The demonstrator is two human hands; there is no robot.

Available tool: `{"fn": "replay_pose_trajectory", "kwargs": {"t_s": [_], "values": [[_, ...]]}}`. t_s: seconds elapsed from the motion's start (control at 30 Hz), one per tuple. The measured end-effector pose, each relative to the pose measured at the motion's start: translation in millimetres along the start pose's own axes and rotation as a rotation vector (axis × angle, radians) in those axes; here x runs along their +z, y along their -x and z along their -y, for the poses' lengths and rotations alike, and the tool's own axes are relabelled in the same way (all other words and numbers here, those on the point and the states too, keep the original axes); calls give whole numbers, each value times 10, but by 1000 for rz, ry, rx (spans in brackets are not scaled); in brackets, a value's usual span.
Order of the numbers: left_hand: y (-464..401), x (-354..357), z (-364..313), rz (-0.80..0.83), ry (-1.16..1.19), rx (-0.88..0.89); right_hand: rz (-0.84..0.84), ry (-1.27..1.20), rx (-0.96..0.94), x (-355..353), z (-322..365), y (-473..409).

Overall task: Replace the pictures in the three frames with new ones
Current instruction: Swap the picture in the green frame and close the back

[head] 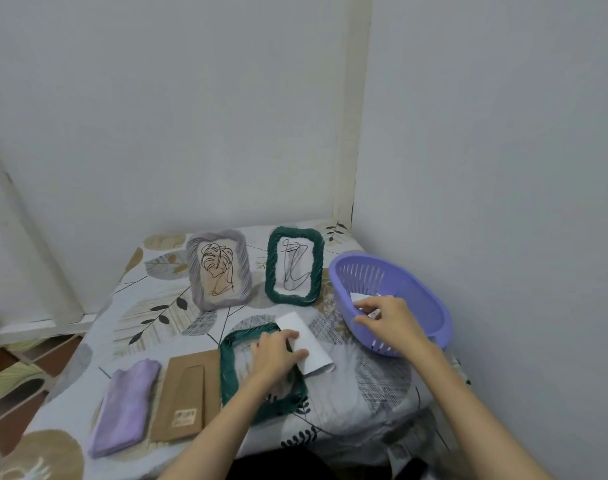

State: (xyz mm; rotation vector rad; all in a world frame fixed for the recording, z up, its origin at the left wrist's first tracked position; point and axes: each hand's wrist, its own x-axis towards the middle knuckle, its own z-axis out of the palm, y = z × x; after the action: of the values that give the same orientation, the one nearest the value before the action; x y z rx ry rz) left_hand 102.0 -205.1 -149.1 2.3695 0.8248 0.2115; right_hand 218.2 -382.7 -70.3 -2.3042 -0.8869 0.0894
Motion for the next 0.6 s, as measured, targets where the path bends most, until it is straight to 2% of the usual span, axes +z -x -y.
{"fn": "replay_pose_trajectory", "kwargs": {"t_s": [0.03,0.1,0.2,0.3,0.33,0.43,0.57,0.6], "values": [[-20,-13,-38,-18,35,-7,1,-19,-9,-13,-13,-14],[-49,-60,-128,5,294,-23,-4,-48,-16,-33,-27,-35],[-49,-157,-324,171,698,20,-21,-80,-24,-69,-21,-60],[-85,-232,-428,233,918,62,-49,-122,-6,-127,-35,-75],[-104,-235,-406,226,916,58,-60,-137,2,-147,-49,-76],[-150,-138,-239,182,589,12,-70,-145,2,-188,-85,-82],[-205,81,-122,194,-158,64,-69,-137,-4,-203,-89,-81],[-208,125,-135,208,-283,101,-73,-136,-6,-198,-92,-78]]}}
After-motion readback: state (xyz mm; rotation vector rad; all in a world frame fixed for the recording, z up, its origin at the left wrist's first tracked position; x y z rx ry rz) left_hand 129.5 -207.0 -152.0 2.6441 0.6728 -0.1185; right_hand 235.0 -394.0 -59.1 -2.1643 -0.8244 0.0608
